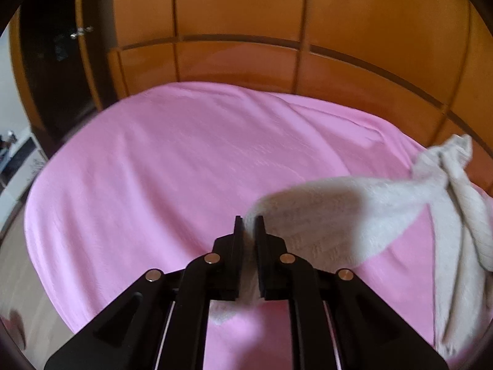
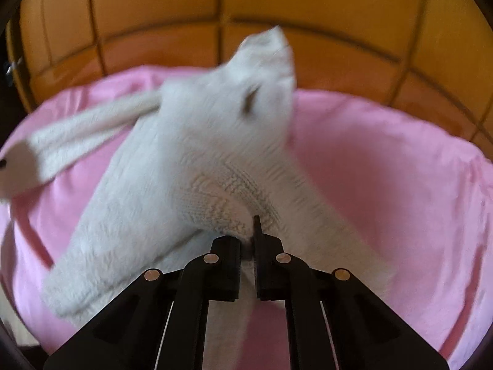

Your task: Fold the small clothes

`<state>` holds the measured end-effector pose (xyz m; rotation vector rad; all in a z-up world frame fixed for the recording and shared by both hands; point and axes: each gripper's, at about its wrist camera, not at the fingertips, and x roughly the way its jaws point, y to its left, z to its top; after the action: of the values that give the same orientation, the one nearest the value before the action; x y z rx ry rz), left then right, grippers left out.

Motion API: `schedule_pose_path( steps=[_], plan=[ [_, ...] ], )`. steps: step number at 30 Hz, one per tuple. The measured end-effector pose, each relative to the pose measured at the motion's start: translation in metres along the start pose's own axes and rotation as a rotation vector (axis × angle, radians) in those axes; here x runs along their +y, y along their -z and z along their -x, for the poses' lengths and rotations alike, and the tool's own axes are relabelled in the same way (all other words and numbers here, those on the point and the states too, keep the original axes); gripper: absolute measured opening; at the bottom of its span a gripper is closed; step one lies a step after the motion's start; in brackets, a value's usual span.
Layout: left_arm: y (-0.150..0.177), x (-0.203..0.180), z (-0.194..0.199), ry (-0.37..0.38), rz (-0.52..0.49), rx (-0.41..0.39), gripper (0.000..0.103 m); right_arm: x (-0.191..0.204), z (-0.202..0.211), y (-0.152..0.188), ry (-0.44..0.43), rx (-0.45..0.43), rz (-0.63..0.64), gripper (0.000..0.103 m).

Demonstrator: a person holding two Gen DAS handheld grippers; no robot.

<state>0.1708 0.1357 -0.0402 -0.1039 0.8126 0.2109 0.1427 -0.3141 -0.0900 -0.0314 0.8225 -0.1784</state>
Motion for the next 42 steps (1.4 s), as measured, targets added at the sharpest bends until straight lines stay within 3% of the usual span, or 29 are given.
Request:
schedule_pose_path(
  steps=[1,3,4,8,11,13,15,16,17,18,20,22,23,24,26,28,30,32,34,36,37,38,40,42],
  plan=[
    [-0.002,0.001,0.000,-0.010,0.005,-0.010,0.012,-0.013,0.010,-0.008,0.036,-0.033,-0.014,0.005],
    [-0.006,0.000,0.000,-0.028,0.006,-0.024,0.030,-0.047,0.024,-0.025,0.112,-0.077,-0.062,0.005],
    [-0.006,0.002,0.002,-0.028,0.007,-0.033,0.045,-0.059,0.028,-0.029,0.145,-0.086,-0.073,0.005],
    [0.000,-0.005,0.016,0.001,-0.005,-0.065,0.047,-0.143,0.036,-0.059,0.408,-0.104,-0.150,0.005],
    [0.009,-0.017,0.031,0.104,-0.018,-0.072,0.047,-0.211,0.026,-0.075,0.580,-0.064,-0.260,0.005],
    [0.016,-0.027,0.037,0.177,-0.029,-0.053,0.045,-0.257,0.012,-0.080,0.635,-0.007,-0.342,0.006],
    [0.026,-0.043,0.039,0.300,-0.054,0.001,0.045,-0.281,0.003,-0.078,0.619,0.036,-0.380,0.021],
    [0.030,-0.049,0.039,0.341,-0.061,0.024,0.045,-0.285,0.002,-0.075,0.620,0.048,-0.392,0.049],
    [0.036,-0.058,0.036,0.406,-0.068,0.058,0.045,-0.285,0.004,-0.070,0.624,0.045,-0.402,0.067],
    [0.040,-0.065,0.032,0.443,-0.074,0.082,0.045,-0.281,0.008,-0.066,0.616,0.023,-0.399,0.072],
    [0.048,-0.080,0.021,0.498,-0.083,0.140,0.045,-0.259,0.013,-0.059,0.509,-0.002,-0.384,0.075],
    [0.056,-0.096,0.006,0.547,-0.080,0.210,0.042,-0.232,0.013,-0.049,0.271,0.015,-0.387,0.075],
    [0.060,-0.104,0.000,0.566,-0.076,0.236,0.040,-0.203,0.016,-0.036,0.101,0.029,-0.383,0.075],
    [0.065,-0.112,-0.006,0.593,-0.067,0.267,0.040,-0.187,0.018,-0.028,0.010,0.036,-0.379,0.074],
    [0.069,-0.125,-0.014,0.636,-0.051,0.304,0.040,-0.134,0.017,-0.007,-0.267,0.094,-0.373,0.061],
    [0.072,-0.136,-0.018,0.664,-0.051,0.324,0.040,-0.083,0.010,0.014,-0.480,0.160,-0.375,0.058],
    [0.078,-0.143,-0.021,0.695,-0.029,0.359,0.040,-0.041,-0.001,0.028,-0.607,0.237,-0.385,0.052],
    [0.084,-0.150,-0.019,0.734,-0.018,0.375,0.040,-0.007,-0.014,0.036,-0.709,0.282,-0.414,0.051],
    [0.087,-0.156,-0.022,0.751,-0.006,0.391,0.040,0.022,-0.029,0.037,-0.724,0.331,-0.411,0.051],
    [0.093,-0.164,-0.030,0.786,0.023,0.438,0.040,0.039,-0.042,0.035,-0.727,0.323,-0.418,0.051],
    [0.095,-0.169,-0.033,0.787,0.033,0.443,0.038,0.041,-0.044,0.033,-0.720,0.307,-0.423,0.039],
    [0.097,-0.171,-0.034,0.799,0.037,0.446,0.025,0.041,-0.045,0.030,-0.711,0.302,-0.424,0.018],
    [0.102,-0.175,-0.034,0.832,0.043,0.468,0.009,0.034,-0.040,0.024,-0.700,0.269,-0.420,0.008],
    [0.102,-0.174,-0.027,0.853,0.043,0.448,0.005,0.028,-0.021,0.018,-0.668,0.217,-0.381,0.007]
  ],
)
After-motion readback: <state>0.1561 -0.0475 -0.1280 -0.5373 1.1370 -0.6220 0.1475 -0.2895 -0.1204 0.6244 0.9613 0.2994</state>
